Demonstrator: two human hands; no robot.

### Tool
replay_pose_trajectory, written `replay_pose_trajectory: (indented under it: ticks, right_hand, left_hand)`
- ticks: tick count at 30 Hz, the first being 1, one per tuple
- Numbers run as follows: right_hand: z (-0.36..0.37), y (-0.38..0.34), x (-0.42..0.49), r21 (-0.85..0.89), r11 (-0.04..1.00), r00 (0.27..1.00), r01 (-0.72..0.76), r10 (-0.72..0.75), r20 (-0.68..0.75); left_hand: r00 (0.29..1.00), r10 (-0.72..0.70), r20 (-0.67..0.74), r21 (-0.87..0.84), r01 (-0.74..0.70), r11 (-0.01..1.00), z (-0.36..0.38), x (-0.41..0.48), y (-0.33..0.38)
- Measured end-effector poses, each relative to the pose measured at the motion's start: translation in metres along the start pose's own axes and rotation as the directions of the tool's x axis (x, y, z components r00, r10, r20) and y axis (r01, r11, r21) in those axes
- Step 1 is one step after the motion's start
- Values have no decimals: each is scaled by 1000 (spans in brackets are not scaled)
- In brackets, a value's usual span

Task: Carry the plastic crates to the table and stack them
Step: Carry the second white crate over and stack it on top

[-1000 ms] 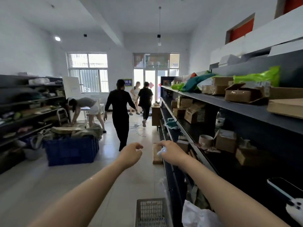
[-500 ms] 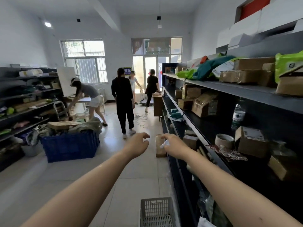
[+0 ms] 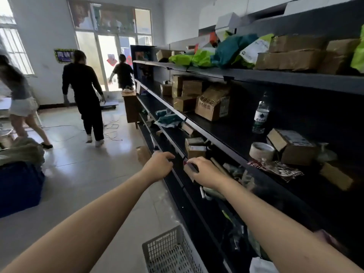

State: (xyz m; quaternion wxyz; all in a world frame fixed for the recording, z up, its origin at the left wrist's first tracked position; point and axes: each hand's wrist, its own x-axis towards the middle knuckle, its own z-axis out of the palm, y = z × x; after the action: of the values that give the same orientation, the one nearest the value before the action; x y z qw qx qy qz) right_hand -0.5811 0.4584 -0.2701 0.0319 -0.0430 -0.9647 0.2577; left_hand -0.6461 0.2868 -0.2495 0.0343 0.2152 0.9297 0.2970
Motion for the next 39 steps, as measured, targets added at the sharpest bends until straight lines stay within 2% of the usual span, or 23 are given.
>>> replay_pose_trajectory:
  ticks: [3,7,12,19,22,25,28,32,35,37,39]
  right_hand:
    - [11,6,11,32,996,996,-81,83,-38]
    - [38,36,11,93,970,975,-224,224,7]
    - [77,80,14,80,936,939,-343,339,65]
    - [163,134,1,111,830,834,-547,529,157]
    - [220,162,-14,110,738,741,-666,636,216]
    - [290,184,-26,103,605,608,-790,748,266]
    - [360,208,-30,48,494,483,-868,820,307]
    - [434,251,-35,33,285,285,-958,931,227]
    - [503,284,-54,65,167,177,-984,961,213]
    - [555,298,-69,53,66,77,-996,966,247]
    - [602,306,-80,48,9,22,-999,959,283]
  left_hand:
    - [997,34,72,30,-36,999,6,34,-27]
    - [980,75,182,22,-80,997,34,66,-47]
    - [955,113,275,27,-125,992,86,100,-66]
    - [861,104,499,80,-165,983,184,141,-120]
    - [807,88,583,74,-161,984,233,161,-156]
    - [762,59,645,124,-181,976,281,181,-205]
    - [776,41,630,182,-198,963,323,204,-261]
    - [807,27,589,237,-205,950,384,237,-333]
    - [800,-25,600,267,-171,948,436,250,-394]
    - [767,-90,636,329,-163,930,469,253,-438]
    - [694,-182,697,394,-159,905,499,250,-479]
